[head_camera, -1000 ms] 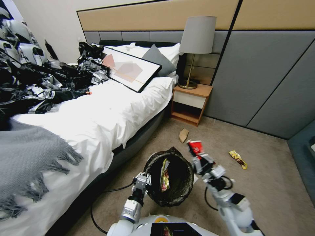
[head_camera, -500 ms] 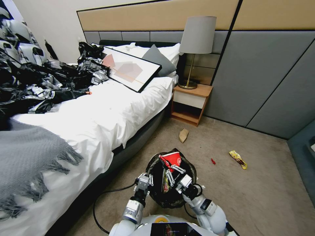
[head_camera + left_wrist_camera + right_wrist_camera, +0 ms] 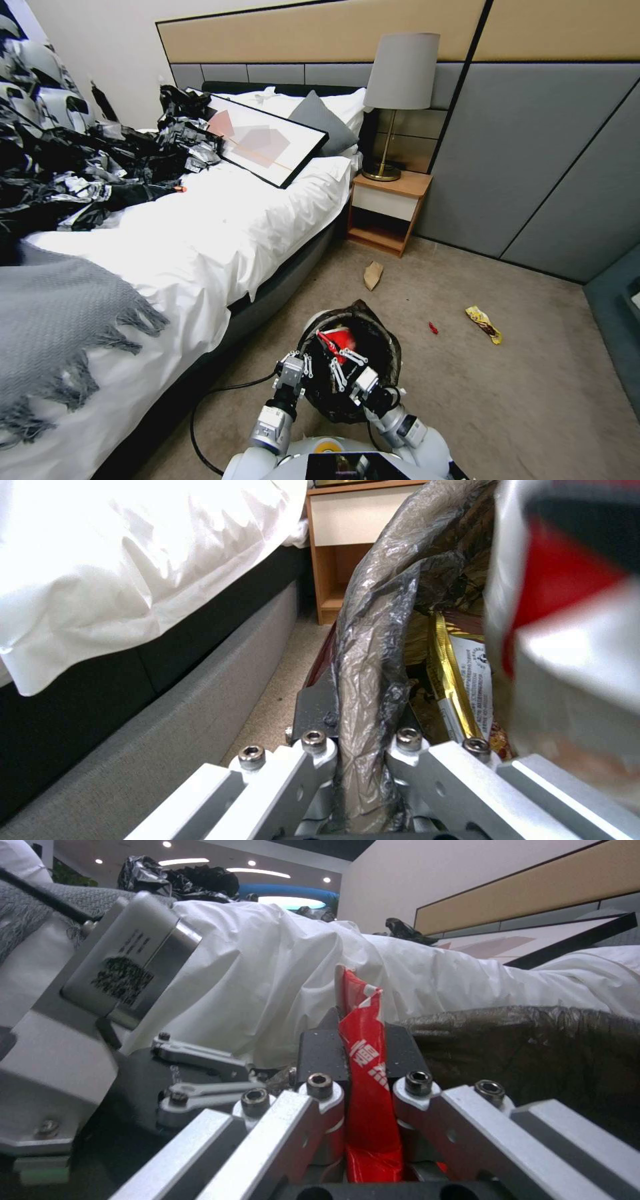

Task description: Pick up the trash bin, then pick up the garbage from the floor and place it into the trash bin.

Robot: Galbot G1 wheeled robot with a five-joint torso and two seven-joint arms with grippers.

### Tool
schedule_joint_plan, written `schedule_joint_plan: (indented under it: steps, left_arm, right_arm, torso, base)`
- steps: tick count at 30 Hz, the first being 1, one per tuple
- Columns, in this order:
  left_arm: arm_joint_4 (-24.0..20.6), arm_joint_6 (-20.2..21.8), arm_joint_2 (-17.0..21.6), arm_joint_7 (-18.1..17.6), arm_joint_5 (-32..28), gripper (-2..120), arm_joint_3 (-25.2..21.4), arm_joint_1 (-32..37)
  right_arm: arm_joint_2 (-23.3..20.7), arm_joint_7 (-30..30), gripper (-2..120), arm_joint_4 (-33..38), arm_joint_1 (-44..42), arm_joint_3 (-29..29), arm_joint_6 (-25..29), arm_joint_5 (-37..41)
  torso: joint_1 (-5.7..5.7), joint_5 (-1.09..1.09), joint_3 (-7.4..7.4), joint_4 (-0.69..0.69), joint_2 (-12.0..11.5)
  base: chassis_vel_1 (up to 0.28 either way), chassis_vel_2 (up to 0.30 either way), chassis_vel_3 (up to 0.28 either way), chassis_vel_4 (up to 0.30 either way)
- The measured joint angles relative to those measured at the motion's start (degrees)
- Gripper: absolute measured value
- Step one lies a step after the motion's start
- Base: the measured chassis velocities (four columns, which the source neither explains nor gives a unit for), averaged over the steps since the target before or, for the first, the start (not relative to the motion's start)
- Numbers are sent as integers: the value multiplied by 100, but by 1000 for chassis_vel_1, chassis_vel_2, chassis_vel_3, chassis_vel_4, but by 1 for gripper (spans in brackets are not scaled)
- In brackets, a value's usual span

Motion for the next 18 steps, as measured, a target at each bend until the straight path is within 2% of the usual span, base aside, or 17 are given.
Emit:
schedule_joint_plan:
  steps: [18]
  left_arm:
    - [-57, 5, -1, -9, -51, 1, -75, -23]
  right_arm:
    - [56, 16, 2, -97, -146, 216, 175, -65]
  torso:
    - [0, 0, 0, 0, 0]
  base:
    - [0, 0, 0, 0]
